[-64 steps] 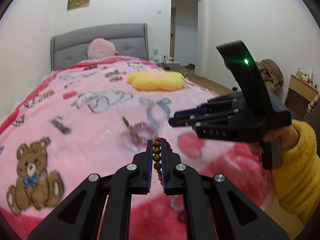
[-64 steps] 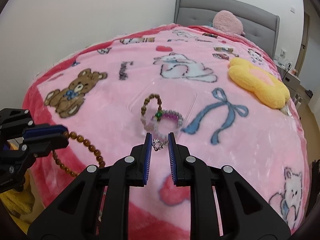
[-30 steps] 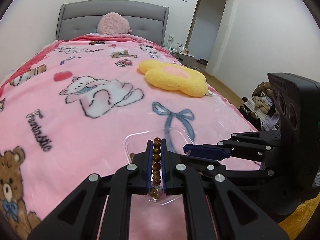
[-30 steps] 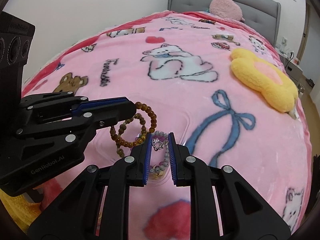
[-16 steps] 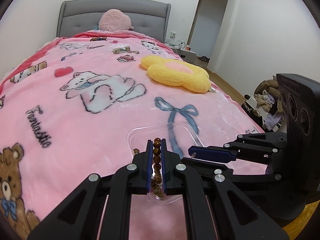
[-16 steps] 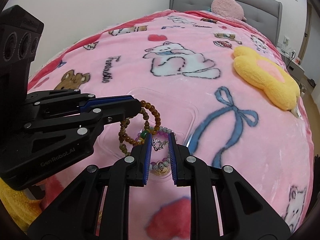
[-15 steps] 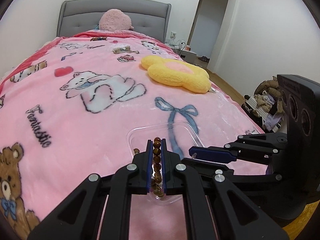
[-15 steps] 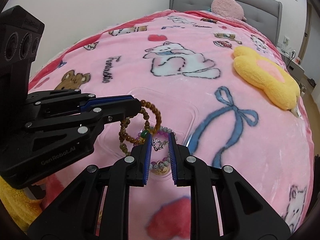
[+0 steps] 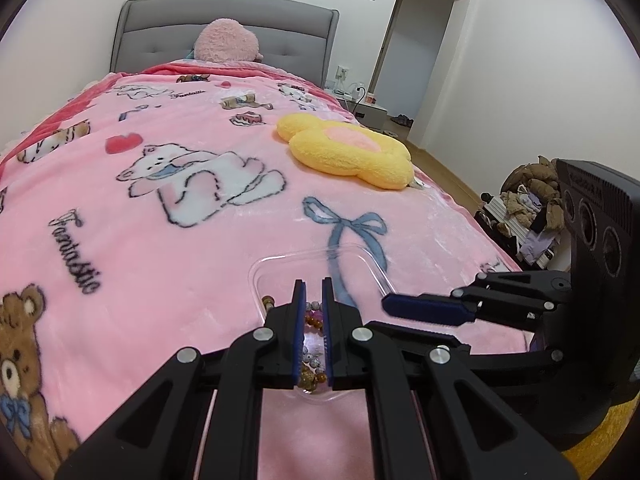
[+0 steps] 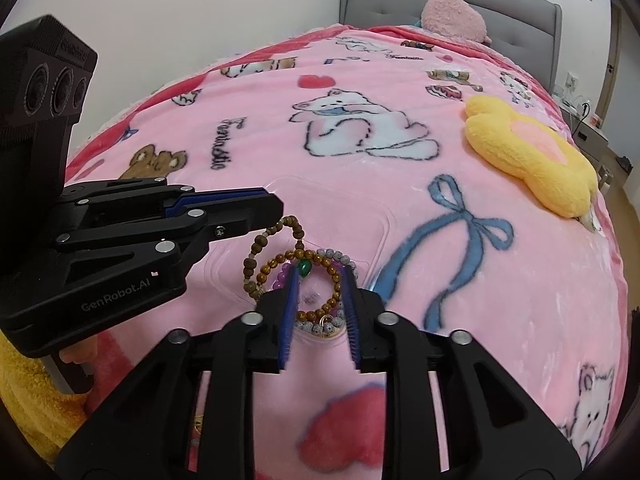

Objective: Organize jewelry
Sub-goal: 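Drop the brown bracelet and earring into the clear box, opening both grippers, then grasp the gold ring with the left gripper while the right reaches the grey bracelet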

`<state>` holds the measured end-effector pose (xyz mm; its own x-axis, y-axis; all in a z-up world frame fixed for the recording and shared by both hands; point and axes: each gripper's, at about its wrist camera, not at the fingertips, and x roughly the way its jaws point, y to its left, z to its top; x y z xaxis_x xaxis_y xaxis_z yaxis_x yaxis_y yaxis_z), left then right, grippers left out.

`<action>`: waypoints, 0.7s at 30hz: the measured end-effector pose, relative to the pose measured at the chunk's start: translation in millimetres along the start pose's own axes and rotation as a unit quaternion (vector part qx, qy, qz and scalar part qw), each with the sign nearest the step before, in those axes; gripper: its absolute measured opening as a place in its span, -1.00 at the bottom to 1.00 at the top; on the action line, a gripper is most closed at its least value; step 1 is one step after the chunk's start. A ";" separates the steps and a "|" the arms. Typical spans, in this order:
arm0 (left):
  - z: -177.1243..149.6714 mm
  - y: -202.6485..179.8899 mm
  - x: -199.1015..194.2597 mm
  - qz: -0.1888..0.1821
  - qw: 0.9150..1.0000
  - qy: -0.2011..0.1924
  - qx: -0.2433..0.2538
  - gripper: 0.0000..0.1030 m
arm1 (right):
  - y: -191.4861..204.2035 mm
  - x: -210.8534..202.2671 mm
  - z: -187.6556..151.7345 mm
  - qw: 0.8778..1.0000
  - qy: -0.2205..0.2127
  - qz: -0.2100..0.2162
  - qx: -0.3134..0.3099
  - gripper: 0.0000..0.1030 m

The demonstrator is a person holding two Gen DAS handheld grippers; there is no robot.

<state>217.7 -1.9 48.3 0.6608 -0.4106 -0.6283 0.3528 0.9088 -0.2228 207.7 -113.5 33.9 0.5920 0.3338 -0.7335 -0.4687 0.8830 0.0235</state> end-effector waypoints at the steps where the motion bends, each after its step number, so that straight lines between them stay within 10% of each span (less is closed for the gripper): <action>1: -0.9 0.0 -1.8 0.000 1.000 -0.001 0.001 -0.85 | 0.4 -1.3 -0.1 1.000 -0.001 0.001 0.000 -0.53; 21: -87.1 -35.3 -51.0 -0.007 0.995 -0.004 0.104 -0.45 | 3.0 -60.9 -89.2 0.995 0.000 0.088 0.052 -0.52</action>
<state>113.9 -6.5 23.3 0.6593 -0.4245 -0.6206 0.4912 0.8681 -0.0719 111.8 -160.6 18.1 0.5071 0.4854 -0.7122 -0.4949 0.8405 0.2205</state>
